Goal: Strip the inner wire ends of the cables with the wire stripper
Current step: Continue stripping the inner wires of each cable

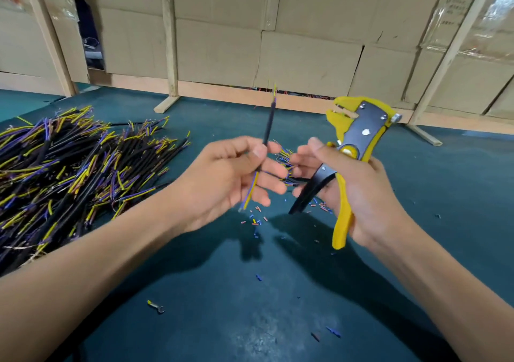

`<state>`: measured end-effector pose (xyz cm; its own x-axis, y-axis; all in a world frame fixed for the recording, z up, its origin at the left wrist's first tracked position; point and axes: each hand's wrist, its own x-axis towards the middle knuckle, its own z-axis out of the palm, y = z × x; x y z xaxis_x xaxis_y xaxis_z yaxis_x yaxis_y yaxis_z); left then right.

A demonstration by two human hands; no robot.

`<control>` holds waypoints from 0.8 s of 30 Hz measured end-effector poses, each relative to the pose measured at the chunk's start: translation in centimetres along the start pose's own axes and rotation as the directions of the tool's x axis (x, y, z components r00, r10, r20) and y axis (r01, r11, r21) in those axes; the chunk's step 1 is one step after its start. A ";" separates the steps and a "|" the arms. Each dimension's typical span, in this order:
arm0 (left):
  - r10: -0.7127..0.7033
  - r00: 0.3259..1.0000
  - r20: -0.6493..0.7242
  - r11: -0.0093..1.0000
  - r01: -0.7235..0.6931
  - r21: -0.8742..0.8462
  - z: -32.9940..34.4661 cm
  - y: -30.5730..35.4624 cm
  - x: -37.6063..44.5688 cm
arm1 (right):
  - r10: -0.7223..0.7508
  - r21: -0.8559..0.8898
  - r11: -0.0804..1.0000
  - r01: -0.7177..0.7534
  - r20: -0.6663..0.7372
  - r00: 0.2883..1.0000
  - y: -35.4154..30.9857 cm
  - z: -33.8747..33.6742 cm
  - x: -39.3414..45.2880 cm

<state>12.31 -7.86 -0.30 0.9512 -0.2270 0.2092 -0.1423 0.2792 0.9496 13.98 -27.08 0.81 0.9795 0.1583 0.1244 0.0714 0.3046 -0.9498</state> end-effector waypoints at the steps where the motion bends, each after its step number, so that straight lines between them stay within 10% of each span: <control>1: -0.040 0.996 0.075 0.997 0.045 -0.060 0.1 -0.2 -0.2 | -0.001 0.005 1.000 0.001 0.021 1.000 0.1 0.0 -0.1; 12: -0.180 0.828 0.530 0.945 0.295 -0.139 0.1 -0.8 -1.2 | -0.149 -0.102 0.981 0.163 0.131 0.980 -0.3 -0.3 -0.3; 24: -0.299 0.807 0.510 0.942 0.334 0.024 -0.1 -0.8 -1.5 | -0.149 -0.077 0.984 0.159 0.116 0.982 0.2 -0.6 0.1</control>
<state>11.04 -7.63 -1.37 0.6702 -0.7422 0.0039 0.1766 0.1646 0.9704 14.24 -27.55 0.49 0.9293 0.2192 0.2974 0.2403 0.2528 -0.9372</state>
